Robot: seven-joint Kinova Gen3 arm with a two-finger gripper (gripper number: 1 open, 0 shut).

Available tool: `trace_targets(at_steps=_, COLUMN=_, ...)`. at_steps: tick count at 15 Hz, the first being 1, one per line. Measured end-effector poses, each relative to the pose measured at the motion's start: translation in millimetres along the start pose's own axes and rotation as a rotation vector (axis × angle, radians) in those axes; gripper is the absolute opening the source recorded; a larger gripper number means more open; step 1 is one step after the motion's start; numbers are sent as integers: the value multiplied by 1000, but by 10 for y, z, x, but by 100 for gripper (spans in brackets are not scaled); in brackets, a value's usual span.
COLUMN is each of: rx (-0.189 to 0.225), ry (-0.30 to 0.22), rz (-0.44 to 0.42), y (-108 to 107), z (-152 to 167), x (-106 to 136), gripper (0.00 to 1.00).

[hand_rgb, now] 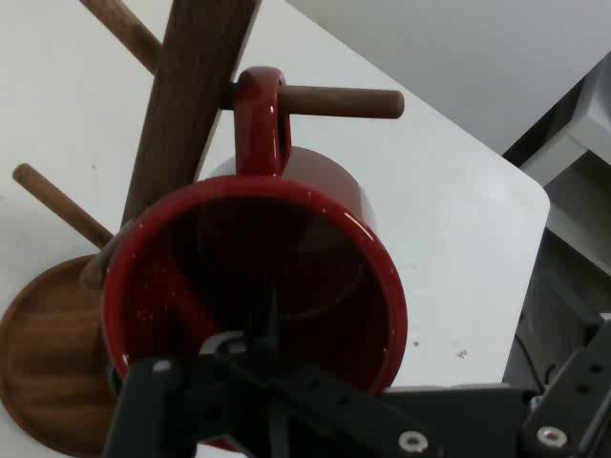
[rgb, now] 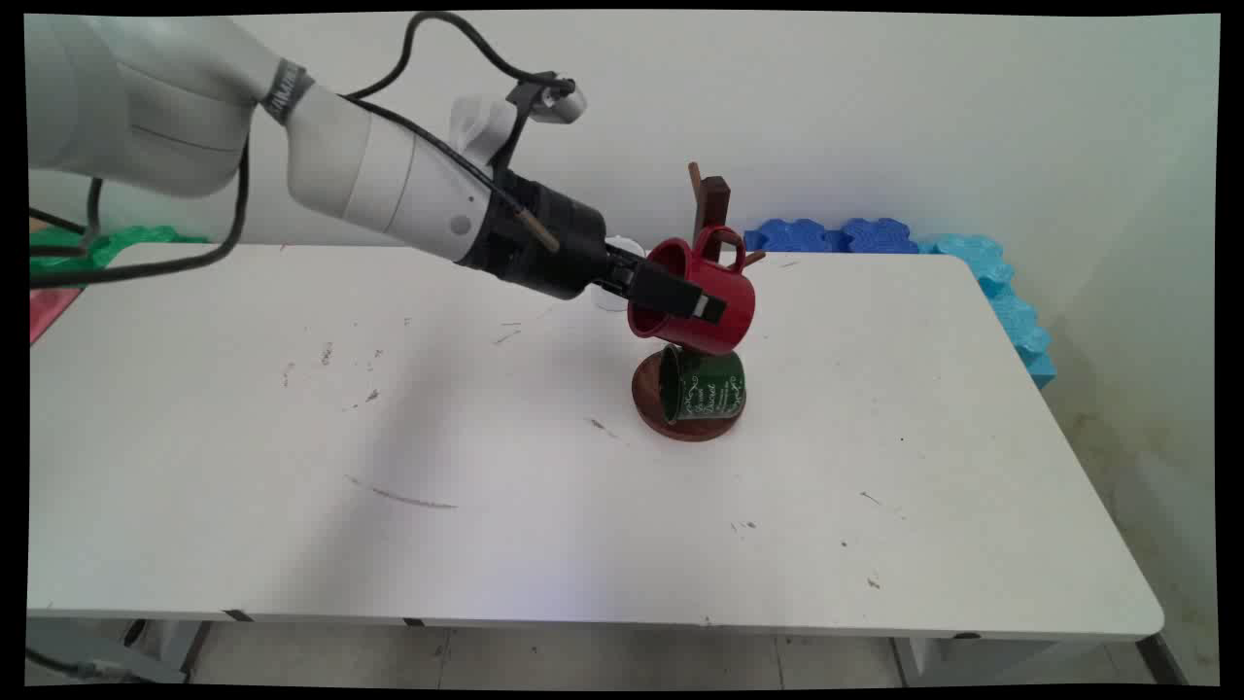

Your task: Pick up the red mug from the rack

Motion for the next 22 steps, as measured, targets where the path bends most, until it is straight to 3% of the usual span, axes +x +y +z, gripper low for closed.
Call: trace_targets(at_steps=22, rx=8, ry=-20, rz=-63, y=-5, z=216, x=145, gripper=100)
